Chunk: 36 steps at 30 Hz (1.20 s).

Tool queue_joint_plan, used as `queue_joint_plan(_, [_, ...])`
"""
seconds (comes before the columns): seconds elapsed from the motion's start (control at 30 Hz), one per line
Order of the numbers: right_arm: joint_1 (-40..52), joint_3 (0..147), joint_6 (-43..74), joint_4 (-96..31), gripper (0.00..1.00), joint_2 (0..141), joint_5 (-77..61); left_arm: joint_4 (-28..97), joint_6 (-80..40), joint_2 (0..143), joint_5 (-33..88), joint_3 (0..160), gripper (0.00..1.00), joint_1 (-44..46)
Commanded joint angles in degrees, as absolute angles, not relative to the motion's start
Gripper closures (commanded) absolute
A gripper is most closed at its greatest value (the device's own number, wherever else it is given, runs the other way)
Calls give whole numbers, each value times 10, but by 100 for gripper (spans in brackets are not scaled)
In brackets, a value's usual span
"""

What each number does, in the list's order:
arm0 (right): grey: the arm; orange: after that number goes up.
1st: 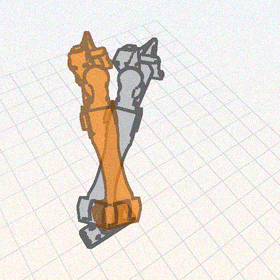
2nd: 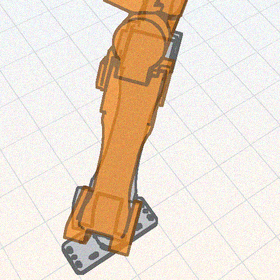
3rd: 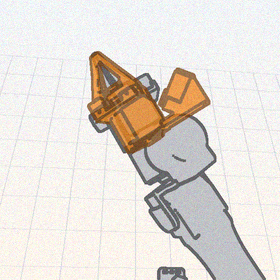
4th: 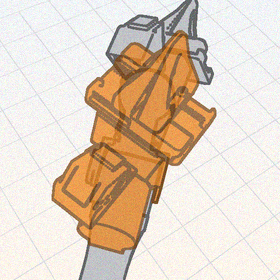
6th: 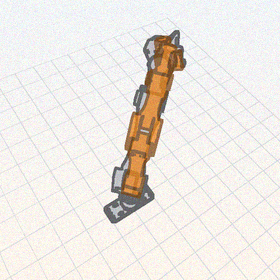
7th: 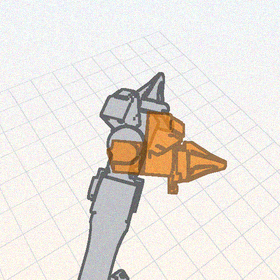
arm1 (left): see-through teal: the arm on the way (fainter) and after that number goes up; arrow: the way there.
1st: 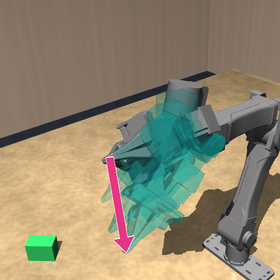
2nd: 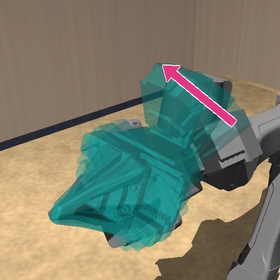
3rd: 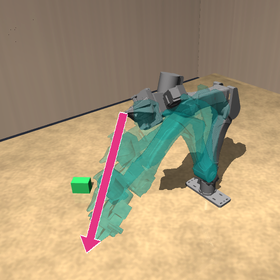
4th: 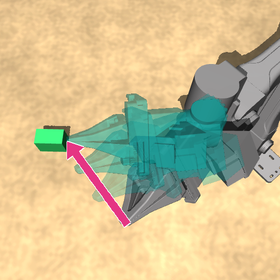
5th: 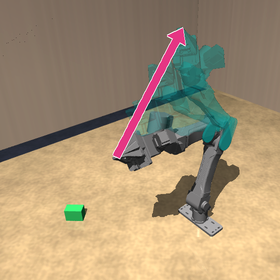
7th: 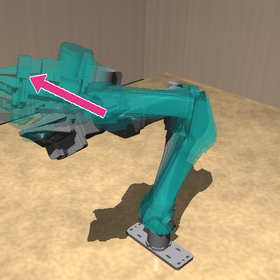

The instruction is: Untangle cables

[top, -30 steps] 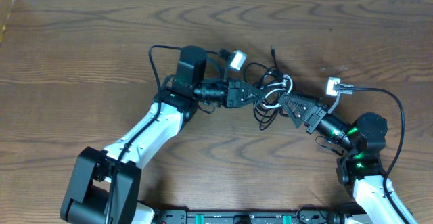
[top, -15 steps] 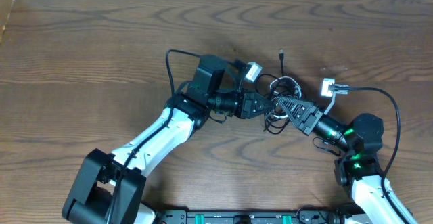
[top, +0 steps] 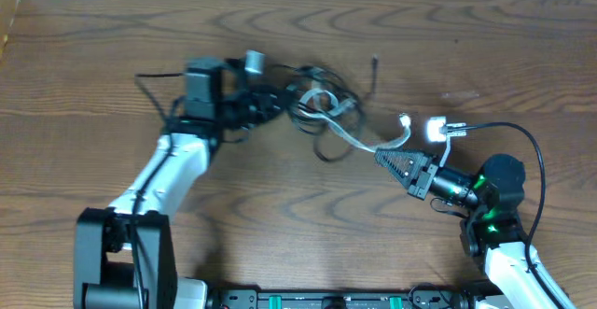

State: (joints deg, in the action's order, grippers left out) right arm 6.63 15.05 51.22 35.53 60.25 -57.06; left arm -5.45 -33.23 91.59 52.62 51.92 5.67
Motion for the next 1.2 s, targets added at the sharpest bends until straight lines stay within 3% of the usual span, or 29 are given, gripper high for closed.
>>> queue_joint_plan(0.0, [60, 153, 452, 290, 99, 600, -568, -36, -349, 910, 505, 516, 92, -11])
queue_joint_plan(0.23, [44, 153, 440, 158, 97, 600, -455, 43, -345, 910, 526, 516, 92, -61])
queue_joint_plan(0.5, [46, 153, 440, 158, 68, 600, -479, 36, -183, 910, 738, 516, 92, -21])
queue_joint_plan(0.6, [46, 153, 440, 158, 61, 600, -507, 36, -152, 910, 751, 516, 92, 6])
queue_joint_plan(0.97, [72, 153, 403, 164, 58, 600, -557, 19, -124, 910, 750, 516, 92, 79])
queue_joint_plan(1.07, [84, 153, 359, 221, 64, 600, -625, 19, -89, 910, 750, 516, 92, 85])
queue_joint_plan(1.17, [88, 153, 342, 303, 61, 600, -684, 19, -44, 910, 750, 516, 92, 93])
